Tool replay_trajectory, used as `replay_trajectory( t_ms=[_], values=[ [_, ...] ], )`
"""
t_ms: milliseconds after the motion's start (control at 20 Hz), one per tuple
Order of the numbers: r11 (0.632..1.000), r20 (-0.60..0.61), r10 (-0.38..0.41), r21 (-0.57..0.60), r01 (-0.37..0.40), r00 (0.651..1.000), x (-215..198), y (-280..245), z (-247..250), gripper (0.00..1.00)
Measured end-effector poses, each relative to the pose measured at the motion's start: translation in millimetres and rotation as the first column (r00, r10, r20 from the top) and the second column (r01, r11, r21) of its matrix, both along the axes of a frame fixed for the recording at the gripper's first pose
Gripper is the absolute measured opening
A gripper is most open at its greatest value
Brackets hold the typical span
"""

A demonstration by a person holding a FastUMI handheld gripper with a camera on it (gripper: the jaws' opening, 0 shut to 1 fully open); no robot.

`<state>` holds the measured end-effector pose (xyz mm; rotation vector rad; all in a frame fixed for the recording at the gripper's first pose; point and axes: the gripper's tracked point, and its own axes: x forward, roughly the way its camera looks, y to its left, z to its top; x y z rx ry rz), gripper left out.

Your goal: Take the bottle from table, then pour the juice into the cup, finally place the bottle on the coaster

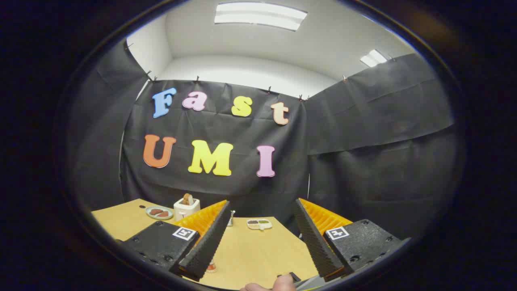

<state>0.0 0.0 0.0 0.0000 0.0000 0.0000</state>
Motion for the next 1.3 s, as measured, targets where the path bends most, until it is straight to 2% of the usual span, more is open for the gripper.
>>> replay_trajectory(
  t_ms=[450, 800, 1300],
  values=[
    [0.999, 0.003, 0.037, -0.009, -0.037, 0.999, -3.1, 12.6, -3.1, 1.0],
    [0.995, -0.006, 0.097, 0.016, -0.097, 0.995, -7.9, 28.6, -4.5, 1.0],
    [0.989, -0.051, 0.136, 0.058, -0.133, 0.989, -15.9, 26.1, -35.4, 1.0]
  ],
)
